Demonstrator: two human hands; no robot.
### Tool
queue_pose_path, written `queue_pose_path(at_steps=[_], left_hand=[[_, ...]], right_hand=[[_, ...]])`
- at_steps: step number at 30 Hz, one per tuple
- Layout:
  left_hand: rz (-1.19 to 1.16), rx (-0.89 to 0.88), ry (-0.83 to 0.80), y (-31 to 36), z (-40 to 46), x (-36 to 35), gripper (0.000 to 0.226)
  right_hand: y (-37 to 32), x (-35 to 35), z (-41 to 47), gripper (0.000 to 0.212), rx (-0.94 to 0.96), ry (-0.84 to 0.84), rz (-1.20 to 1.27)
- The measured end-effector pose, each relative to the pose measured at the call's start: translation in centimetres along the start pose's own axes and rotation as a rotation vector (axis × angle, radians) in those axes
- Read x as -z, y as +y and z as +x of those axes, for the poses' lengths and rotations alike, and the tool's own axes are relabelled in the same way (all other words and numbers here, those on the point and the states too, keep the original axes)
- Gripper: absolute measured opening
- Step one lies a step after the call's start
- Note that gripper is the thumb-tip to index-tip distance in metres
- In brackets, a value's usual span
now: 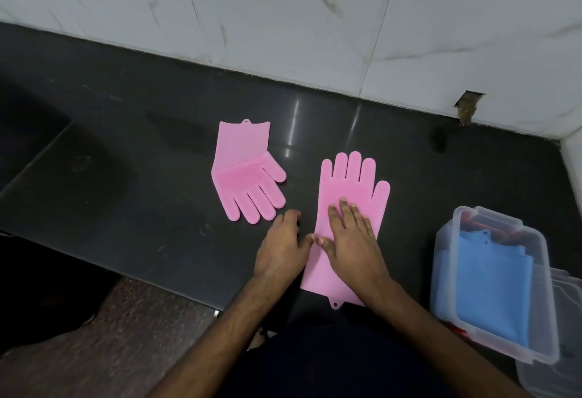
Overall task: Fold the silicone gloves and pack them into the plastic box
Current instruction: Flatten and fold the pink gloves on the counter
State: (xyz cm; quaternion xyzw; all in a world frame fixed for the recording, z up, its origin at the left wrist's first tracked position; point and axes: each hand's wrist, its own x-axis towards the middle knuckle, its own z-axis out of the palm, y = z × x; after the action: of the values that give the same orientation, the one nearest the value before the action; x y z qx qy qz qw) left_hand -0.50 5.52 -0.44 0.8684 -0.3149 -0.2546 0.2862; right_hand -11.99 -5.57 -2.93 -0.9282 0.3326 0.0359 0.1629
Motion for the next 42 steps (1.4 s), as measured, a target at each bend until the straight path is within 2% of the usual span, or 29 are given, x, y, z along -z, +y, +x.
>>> queue_pose_path(at_steps=[4, 11, 18, 21, 26, 28, 32, 36, 39, 42], left_hand=[[-0.057, -0.043, 0.059, -1.0, 0.3, 1.3, 0.054], [0.013, -0.120, 0.131, -4.0, 2.0, 5.1, 0.043], [0.165, -0.161, 0.051, -8.2, 3.8, 8.2, 0.052], [0.206, -0.201, 0.016, -9.3, 4.4, 8.4, 0.061], [0.218, -0.196, 0.029, -9.9, 5.7, 8.5, 0.100], [0.203, -0.215, 0.068, -9.8, 6.0, 8.5, 0.088], [0.082, -0.392, 0.192, -9.3, 6.3, 8.8, 0.029], [-0.279, -0.315, 0.060, -7.8, 5.7, 9.7, 0.014], [-0.496, -0.333, 0.076, -6.9, 5.1, 10.4, 0.008], [-0.523, -0.389, 0.123, -6.1, 4.9, 10.8, 0.013]], right_hand=[[-2.3, 0.4, 1.0, 0.064, 0.078, 0.049, 0.058], [-6.6, 0.0, 3.8, 0.053, 0.127, 0.074, 0.175], [-10.5, -1.2, 6.8, 0.045, 0.038, 0.086, 0.270], [-11.3, -1.2, 7.2, 0.035, -0.048, 0.101, 0.419], [-12.4, 0.0, 6.5, 0.017, -0.117, 0.195, 0.654], [-13.0, 1.1, 6.1, 0.012, -0.111, 0.223, 0.771], [-13.9, 3.2, 5.3, 0.007, -0.010, 0.262, 0.860], [-14.2, 3.5, 3.7, 0.021, 0.111, 0.383, 0.966], [-13.1, 2.7, 3.3, 0.028, 0.051, 0.501, 0.912], [-12.1, 2.2, 3.2, 0.056, -0.008, 0.483, 0.844]])
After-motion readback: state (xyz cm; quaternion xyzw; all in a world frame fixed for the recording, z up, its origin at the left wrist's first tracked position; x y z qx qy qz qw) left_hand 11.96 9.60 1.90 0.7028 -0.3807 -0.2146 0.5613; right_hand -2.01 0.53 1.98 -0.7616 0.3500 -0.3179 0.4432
